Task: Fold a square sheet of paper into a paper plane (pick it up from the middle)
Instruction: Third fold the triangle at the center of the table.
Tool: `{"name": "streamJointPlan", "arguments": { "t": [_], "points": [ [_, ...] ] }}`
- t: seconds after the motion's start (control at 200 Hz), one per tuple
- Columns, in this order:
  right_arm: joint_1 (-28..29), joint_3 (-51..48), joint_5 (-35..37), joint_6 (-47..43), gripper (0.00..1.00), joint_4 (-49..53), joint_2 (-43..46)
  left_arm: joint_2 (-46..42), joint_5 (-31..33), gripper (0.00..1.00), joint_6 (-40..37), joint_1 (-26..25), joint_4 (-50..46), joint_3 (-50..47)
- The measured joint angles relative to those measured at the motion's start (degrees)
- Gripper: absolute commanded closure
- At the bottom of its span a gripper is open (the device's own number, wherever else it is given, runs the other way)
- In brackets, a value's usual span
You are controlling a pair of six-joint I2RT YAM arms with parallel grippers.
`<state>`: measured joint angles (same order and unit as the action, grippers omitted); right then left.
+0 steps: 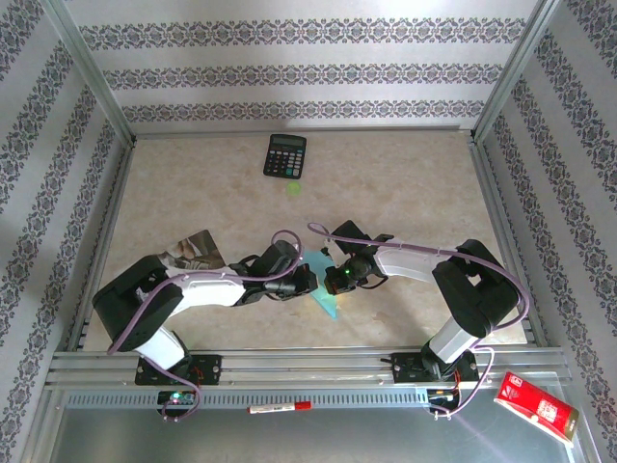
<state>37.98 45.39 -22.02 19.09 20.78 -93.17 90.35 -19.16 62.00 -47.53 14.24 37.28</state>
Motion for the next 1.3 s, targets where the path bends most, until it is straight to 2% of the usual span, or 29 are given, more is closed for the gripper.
{"name": "streamJointPlan", "arguments": {
  "t": [1.019,1.199,1.299],
  "points": [
    [0.0,0.3,0.0,0.0,0.95,0.2,-0.2,6.5,-3.3,1.00,-2.1,3.0,0.0,0.9],
    [-0.4,0.2,-0.4,0.0,0.89,0.2,-0.2,6.5,-3.3,1.00,-2.1,3.0,1.2,0.2],
    [-0.8,0.1,-1.0,0.2,0.82,0.1,-0.2,6.5,-3.3,1.00,-2.1,3.0,1.7,-0.1]
  ]
}}
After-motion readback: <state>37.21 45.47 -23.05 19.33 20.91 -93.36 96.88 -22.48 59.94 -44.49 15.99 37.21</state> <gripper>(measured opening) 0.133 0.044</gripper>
